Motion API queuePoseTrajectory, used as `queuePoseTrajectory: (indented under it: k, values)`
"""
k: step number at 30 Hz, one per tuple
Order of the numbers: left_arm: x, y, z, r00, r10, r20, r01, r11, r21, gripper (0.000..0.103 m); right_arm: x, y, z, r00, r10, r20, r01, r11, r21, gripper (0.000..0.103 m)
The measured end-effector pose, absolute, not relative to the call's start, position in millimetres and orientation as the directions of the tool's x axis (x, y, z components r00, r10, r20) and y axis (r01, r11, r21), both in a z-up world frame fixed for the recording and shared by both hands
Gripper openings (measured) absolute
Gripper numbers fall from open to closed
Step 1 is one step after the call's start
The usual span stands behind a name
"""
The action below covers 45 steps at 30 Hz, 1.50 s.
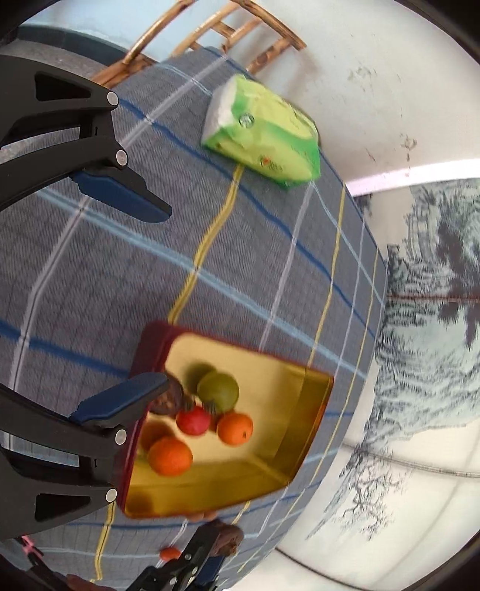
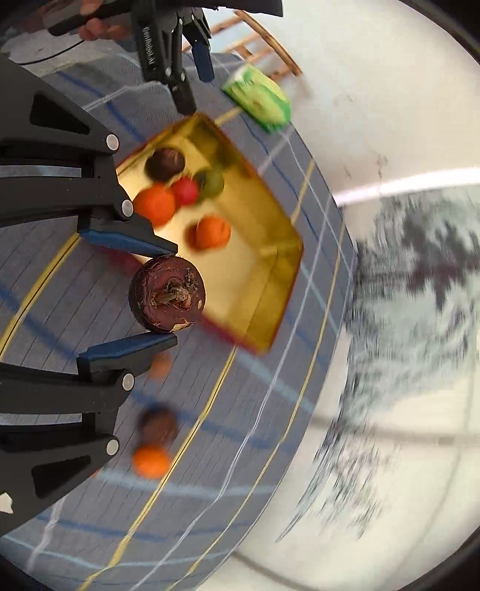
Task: Organize fruits
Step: 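Carry the dark brown fruit into the tin with the right tool and release it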
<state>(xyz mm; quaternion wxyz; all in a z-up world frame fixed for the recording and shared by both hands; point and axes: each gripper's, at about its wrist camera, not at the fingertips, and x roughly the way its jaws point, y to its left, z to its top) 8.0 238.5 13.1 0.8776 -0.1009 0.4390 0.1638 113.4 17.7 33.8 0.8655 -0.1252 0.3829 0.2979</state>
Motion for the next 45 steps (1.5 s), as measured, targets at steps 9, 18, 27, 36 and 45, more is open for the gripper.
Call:
queuePoseTrajectory:
  k: [9,18,27,36,45]
  values:
    - [-0.6,257.2,7.3,0.54,0.226,-0.811,-0.42,0.907,-0.026,0.084,130.1,78.2,11.8,0.476,0.395,-0.786,-0.668,0.744,-0.031,0.038]
    - [0.9,265.2,2.2,0.525,0.229,-0.82,-0.435,0.9,-0.027,0.084,143.6,96.1,-5.1,0.459,0.349,-0.817,-0.668,0.742,-0.058,0.038]
    - [3.3,263.4,1.7,0.524,0.228,-0.821,-0.42,0.907,-0.017,0.084,148.4,99.6,-18.6,0.445,0.332,-0.831,-0.665,0.744,-0.059,0.039]
    - [6.2,257.7,1.4,0.524,0.227,-0.821,-0.406,0.914,-0.006,0.084,146.7,99.1,-22.8,0.432,0.34,-0.835,-0.67,0.741,-0.045,0.039]
    - [1.8,255.5,5.1,0.527,0.251,-0.812,-0.421,0.907,0.007,0.084,137.2,91.2,-3.6,0.46,0.389,-0.798,-0.672,0.74,-0.026,0.039]
